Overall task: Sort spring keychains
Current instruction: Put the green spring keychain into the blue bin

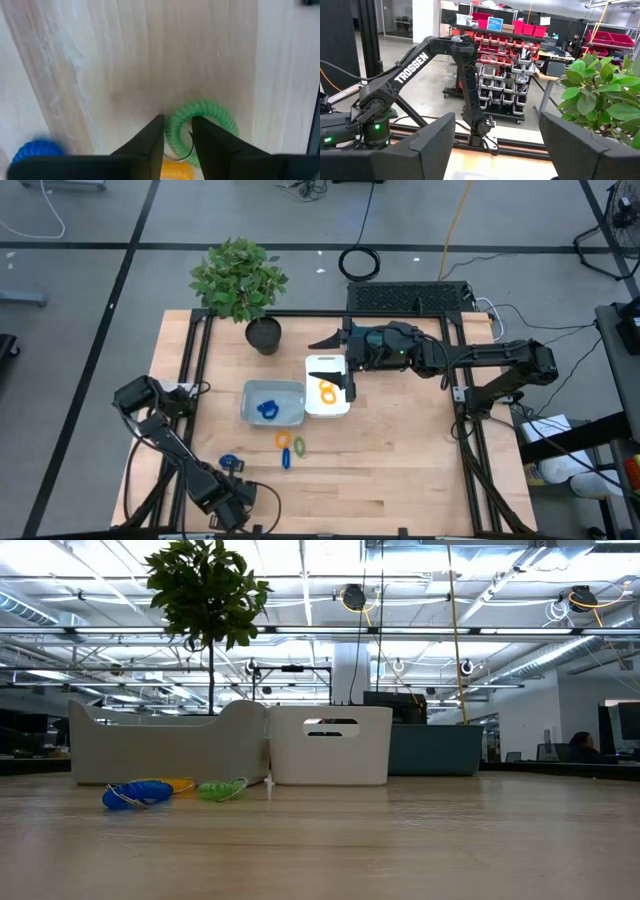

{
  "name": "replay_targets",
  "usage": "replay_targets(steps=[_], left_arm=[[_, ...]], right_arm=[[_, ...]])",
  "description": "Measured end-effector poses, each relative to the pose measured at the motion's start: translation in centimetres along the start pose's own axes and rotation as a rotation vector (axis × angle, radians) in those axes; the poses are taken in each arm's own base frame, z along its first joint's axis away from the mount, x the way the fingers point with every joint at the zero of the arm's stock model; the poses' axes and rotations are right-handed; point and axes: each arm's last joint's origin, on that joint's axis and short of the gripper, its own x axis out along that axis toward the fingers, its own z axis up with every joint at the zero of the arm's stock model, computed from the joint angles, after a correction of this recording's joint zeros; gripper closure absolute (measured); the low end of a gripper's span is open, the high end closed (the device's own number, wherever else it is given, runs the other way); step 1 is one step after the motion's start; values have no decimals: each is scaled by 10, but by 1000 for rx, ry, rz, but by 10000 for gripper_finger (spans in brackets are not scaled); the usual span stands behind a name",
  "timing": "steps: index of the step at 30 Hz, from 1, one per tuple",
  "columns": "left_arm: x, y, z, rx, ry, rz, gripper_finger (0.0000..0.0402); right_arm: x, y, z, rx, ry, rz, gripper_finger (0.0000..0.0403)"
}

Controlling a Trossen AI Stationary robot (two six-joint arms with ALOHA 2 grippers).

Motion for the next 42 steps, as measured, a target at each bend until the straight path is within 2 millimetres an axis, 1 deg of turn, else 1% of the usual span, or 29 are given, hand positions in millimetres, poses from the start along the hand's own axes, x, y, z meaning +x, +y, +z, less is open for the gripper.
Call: replay_targets(steps=[3, 8, 10, 23, 29, 32, 35, 39, 42], left_arm=[[0, 2, 1, -4, 0, 1, 323], [1, 4, 1, -13, 8, -1, 381], [1, 4, 1, -12, 8, 0, 390], [1, 4, 1, 19, 1, -4, 395], [1, 3, 1, 47, -32, 29, 395], [1, 1, -1, 65, -85, 79, 395], [-2, 1, 0, 72, -186, 147, 396], [-15, 1, 6, 68, -309, 148, 396], [-25, 3, 8, 59, -362, 148, 396]], right_arm=[[0, 1, 0, 0, 0, 2, 129], [0, 3, 0, 0, -1, 5, 129], [0, 3, 0, 0, -2, 5, 129], [0, 3, 1, 0, -5, 4, 129], [-2, 3, 3, -1, -10, 4, 129], [-6, 3, 6, -1, -10, 4, 129], [-8, 3, 8, -1, -14, 3, 128], [-9, 2, 11, -2, -29, 2, 128], [-11, 2, 12, -2, -34, 1, 129]])
